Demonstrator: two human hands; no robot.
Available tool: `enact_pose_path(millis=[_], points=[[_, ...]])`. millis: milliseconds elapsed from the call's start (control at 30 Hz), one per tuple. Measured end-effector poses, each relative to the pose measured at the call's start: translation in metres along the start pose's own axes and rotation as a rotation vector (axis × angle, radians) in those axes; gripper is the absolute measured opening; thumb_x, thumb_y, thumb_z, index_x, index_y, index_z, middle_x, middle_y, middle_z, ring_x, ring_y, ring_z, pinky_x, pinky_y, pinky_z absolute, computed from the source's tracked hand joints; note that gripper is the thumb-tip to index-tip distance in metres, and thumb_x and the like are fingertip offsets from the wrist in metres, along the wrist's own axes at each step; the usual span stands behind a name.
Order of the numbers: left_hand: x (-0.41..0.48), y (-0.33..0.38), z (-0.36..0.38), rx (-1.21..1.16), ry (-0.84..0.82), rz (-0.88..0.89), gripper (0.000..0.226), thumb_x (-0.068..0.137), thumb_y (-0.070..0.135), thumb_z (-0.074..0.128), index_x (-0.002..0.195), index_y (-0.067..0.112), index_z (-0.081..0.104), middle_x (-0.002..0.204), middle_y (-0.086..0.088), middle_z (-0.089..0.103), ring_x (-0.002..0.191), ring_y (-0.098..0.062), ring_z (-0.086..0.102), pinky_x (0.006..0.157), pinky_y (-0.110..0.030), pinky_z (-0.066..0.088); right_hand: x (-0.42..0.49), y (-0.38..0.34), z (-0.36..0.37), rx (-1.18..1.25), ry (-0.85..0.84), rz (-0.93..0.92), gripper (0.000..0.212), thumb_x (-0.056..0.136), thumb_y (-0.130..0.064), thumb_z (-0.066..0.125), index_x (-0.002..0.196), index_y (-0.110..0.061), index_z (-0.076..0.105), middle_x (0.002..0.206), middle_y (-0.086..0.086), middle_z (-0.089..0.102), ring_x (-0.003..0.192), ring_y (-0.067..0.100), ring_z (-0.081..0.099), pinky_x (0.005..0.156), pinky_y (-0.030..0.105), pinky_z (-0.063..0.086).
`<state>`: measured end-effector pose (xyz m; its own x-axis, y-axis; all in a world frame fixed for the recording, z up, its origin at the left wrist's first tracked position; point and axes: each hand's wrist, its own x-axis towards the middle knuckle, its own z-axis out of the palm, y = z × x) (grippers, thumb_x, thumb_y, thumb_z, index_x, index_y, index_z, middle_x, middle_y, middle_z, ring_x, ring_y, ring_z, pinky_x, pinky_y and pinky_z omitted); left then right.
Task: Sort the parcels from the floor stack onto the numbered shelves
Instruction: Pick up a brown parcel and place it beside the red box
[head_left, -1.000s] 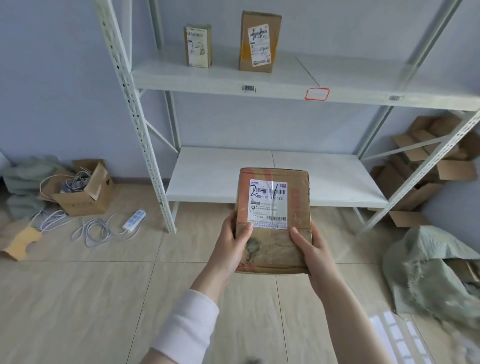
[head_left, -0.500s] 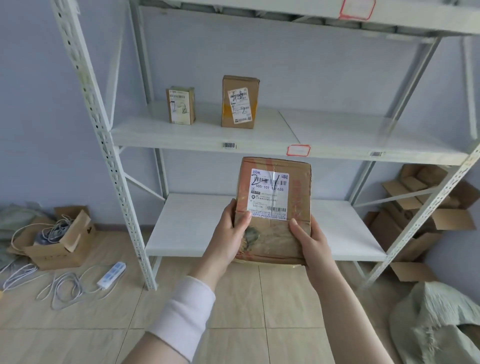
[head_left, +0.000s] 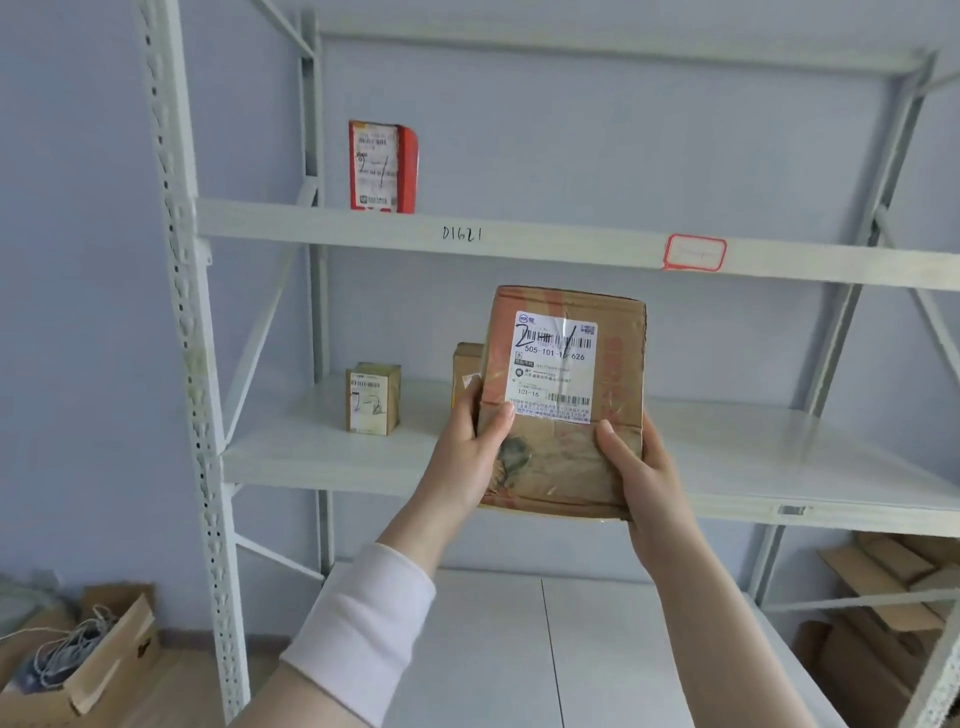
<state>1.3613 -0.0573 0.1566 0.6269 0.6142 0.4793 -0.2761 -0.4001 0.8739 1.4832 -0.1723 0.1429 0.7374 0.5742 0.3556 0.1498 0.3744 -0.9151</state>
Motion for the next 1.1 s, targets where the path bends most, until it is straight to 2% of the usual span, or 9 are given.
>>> enact_pose_path(millis=[100,200,367,467,600,800,900,1000,1100], points=[[0.041,0.015,-0.010,0.010,-0.004,0.079,0.029,0.097,0.029,0.045,0.126,0.032,0.042,0.106,0.029,0.055,0.094,0.019,0.052,0.077,-0.003,0.040,0.035,-0.020,0.016,0.023,-0.008,-0.086,0.043,0.092,-0.021,0.057,0.133,-0.028,0.050,0.118,-0.003,0.067,0.105,0.014,0.065,0.089,0.034,0.053],[0.082,0.030,-0.020,-0.006,-0.012,0.151,0.020,0.097,0.032,0.045,0.115,0.041,0.043,0.104,0.032,0.054,0.094,0.019,0.050,0.077,-0.005,0.041,0.072,-0.041,0.034,0.014,-0.014,-0.173,0.042,0.092,-0.021,0.057,0.132,-0.031,0.050,0.114,-0.008,0.068,0.103,0.011,0.065,0.086,0.031,0.052],[0.147,0.059,-0.040,-0.019,-0.029,0.282,0.031,0.096,0.037,0.044,0.127,0.038,0.039,0.111,0.028,0.053,0.099,0.014,0.049,0.083,-0.009,0.039,0.129,-0.079,0.062,0.018,-0.018,-0.309,0.042,0.092,-0.022,0.057,0.132,-0.032,0.050,0.109,-0.013,0.069,0.096,0.004,0.066,0.072,0.020,0.053],[0.185,0.077,-0.049,0.000,-0.042,0.369,0.040,0.097,0.036,0.042,0.136,0.030,0.037,0.119,0.022,0.053,0.100,0.013,0.050,0.074,-0.001,0.043,0.160,-0.100,0.074,0.010,-0.022,-0.390,0.042,0.092,-0.023,0.057,0.133,-0.032,0.049,0.115,-0.011,0.067,0.103,0.007,0.064,0.078,0.024,0.052],[0.232,0.089,-0.055,-0.009,-0.009,0.435,0.048,0.097,0.034,0.044,0.142,0.021,0.034,0.132,0.011,0.053,0.116,-0.001,0.050,0.083,-0.006,0.042,0.203,-0.118,0.086,-0.002,-0.019,-0.457,0.041,0.091,-0.025,0.058,0.131,-0.032,0.050,0.114,-0.010,0.067,0.104,0.010,0.064,0.079,0.027,0.051],[0.292,0.094,-0.053,-0.018,0.040,0.482,0.048,0.097,0.031,0.045,0.142,0.018,0.033,0.132,0.008,0.053,0.120,-0.006,0.050,0.097,-0.015,0.040,0.268,-0.135,0.093,-0.025,-0.078,-0.553,0.043,0.093,-0.022,0.055,0.134,-0.031,0.047,0.116,-0.010,0.066,0.106,0.010,0.063,0.082,0.028,0.052],[0.315,0.092,-0.049,0.010,0.030,0.485,0.037,0.098,0.030,0.043,0.135,0.025,0.038,0.118,0.018,0.054,0.106,0.004,0.051,0.078,0.004,0.040,0.301,-0.133,0.091,-0.034,-0.098,-0.564,0.045,0.092,-0.025,0.056,0.135,-0.035,0.045,0.118,-0.011,0.065,0.108,0.010,0.062,0.085,0.030,0.051],[0.338,0.087,-0.045,0.044,0.046,0.484,0.035,0.099,0.029,0.042,0.134,0.029,0.039,0.119,0.018,0.053,0.109,0.003,0.050,0.078,-0.001,0.039,0.332,-0.130,0.087,-0.097,-0.115,-0.573,0.046,0.092,-0.030,0.056,0.135,-0.039,0.042,0.120,-0.012,0.063,0.109,0.011,0.061,0.076,0.026,0.051],[0.361,0.078,-0.044,0.064,0.046,0.463,0.034,0.100,0.027,0.041,0.134,0.030,0.039,0.120,0.018,0.053,0.110,0.002,0.049,0.083,-0.006,0.036,0.359,-0.127,0.085,-0.189,-0.156,-0.570,0.050,0.092,-0.034,0.055,0.138,-0.040,0.036,0.121,-0.011,0.061,0.104,0.012,0.062,0.053,0.019,0.048]])
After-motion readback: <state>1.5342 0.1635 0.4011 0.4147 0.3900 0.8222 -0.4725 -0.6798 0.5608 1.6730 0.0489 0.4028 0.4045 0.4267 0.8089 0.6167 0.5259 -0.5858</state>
